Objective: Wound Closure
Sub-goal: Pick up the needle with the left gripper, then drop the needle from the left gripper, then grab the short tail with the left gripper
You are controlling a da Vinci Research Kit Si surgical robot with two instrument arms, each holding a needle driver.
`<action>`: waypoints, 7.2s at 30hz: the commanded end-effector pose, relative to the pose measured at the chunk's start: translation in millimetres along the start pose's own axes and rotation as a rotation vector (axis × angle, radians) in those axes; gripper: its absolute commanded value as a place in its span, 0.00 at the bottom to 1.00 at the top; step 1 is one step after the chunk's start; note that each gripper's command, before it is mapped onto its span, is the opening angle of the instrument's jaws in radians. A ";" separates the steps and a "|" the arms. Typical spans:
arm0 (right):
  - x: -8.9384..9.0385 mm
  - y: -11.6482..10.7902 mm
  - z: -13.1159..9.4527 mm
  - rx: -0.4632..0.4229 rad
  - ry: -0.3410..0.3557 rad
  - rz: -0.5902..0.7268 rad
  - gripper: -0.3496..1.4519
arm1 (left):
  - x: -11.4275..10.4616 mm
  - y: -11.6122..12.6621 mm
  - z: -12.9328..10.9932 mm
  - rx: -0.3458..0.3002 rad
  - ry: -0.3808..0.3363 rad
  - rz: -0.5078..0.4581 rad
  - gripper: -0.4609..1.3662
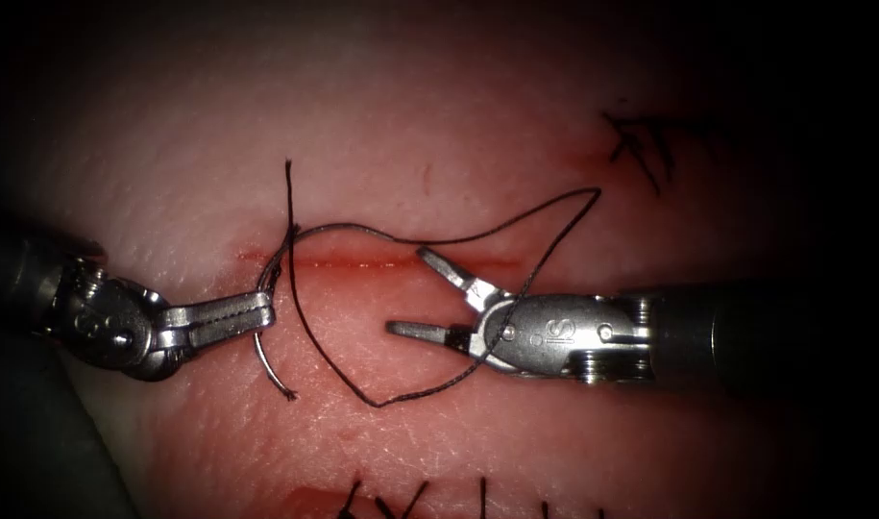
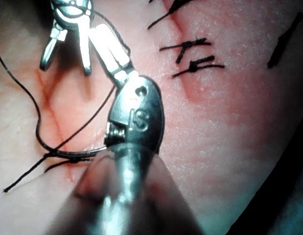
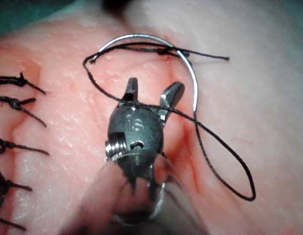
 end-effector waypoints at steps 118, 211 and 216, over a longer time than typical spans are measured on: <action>-1.9 -0.1 -4.0 0.008 -0.001 -0.020 0.66 | -13.1 -12.2 16.0 -0.671 -1.210 0.609 0.06; -2.2 3.9 -4.6 0.301 0.005 -0.162 0.39 | -9.2 3.7 -2.0 -0.293 -1.292 0.521 0.65; -2.3 3.4 -4.5 0.302 0.006 -0.166 0.39 | -10.0 3.3 -2.1 -0.298 -1.314 0.534 0.62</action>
